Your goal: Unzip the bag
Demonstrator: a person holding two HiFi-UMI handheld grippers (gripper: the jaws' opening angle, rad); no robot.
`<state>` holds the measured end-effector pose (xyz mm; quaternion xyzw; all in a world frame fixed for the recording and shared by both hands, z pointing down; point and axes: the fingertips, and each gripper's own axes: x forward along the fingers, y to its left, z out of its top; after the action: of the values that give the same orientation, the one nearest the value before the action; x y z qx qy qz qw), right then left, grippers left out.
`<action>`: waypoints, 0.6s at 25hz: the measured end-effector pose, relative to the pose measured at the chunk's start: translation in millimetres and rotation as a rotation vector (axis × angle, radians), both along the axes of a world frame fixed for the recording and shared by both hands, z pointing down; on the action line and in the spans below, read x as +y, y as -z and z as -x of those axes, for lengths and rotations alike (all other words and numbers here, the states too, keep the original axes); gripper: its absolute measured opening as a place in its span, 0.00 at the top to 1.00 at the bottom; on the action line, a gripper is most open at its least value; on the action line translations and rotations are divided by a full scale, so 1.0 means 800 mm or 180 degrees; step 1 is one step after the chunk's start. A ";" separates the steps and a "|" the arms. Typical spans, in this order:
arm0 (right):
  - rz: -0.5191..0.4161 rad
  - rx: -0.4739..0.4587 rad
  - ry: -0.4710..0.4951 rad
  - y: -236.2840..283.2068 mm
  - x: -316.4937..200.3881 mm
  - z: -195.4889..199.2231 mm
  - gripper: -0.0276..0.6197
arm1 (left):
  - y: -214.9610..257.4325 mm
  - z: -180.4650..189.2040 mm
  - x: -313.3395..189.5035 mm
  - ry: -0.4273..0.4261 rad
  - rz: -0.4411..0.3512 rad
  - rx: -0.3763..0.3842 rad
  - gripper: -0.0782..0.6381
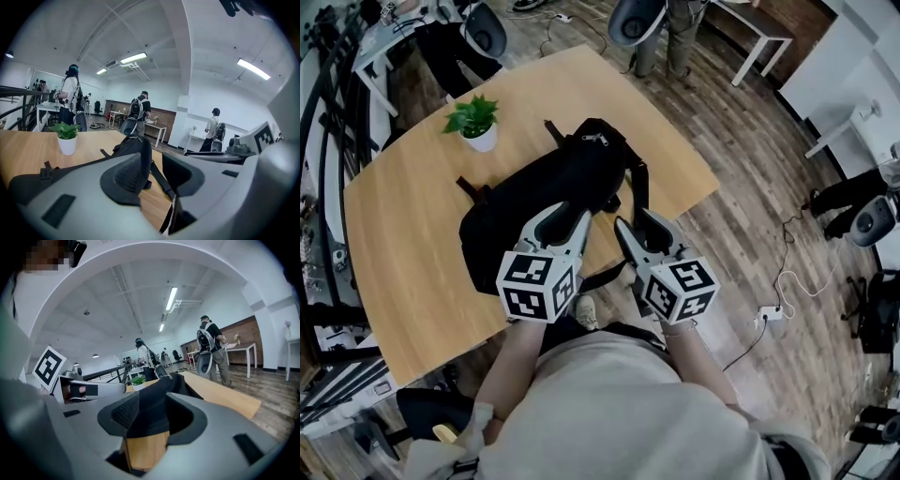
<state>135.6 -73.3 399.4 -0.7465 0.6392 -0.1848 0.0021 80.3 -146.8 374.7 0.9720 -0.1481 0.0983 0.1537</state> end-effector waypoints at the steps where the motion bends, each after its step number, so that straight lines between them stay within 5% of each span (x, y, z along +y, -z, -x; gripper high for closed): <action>1: 0.0024 -0.0007 -0.0004 -0.002 -0.006 -0.002 0.70 | 0.000 -0.003 -0.006 -0.0005 0.0018 0.0008 0.67; 15: 0.0107 -0.0164 0.0092 -0.013 -0.069 -0.024 0.69 | -0.013 -0.026 -0.043 -0.0068 0.0276 0.0051 0.67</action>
<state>154.7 -128.2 410.0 -0.7321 0.6465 -0.2147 0.0035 101.2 -181.4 385.1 0.9667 -0.1321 0.0984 0.1958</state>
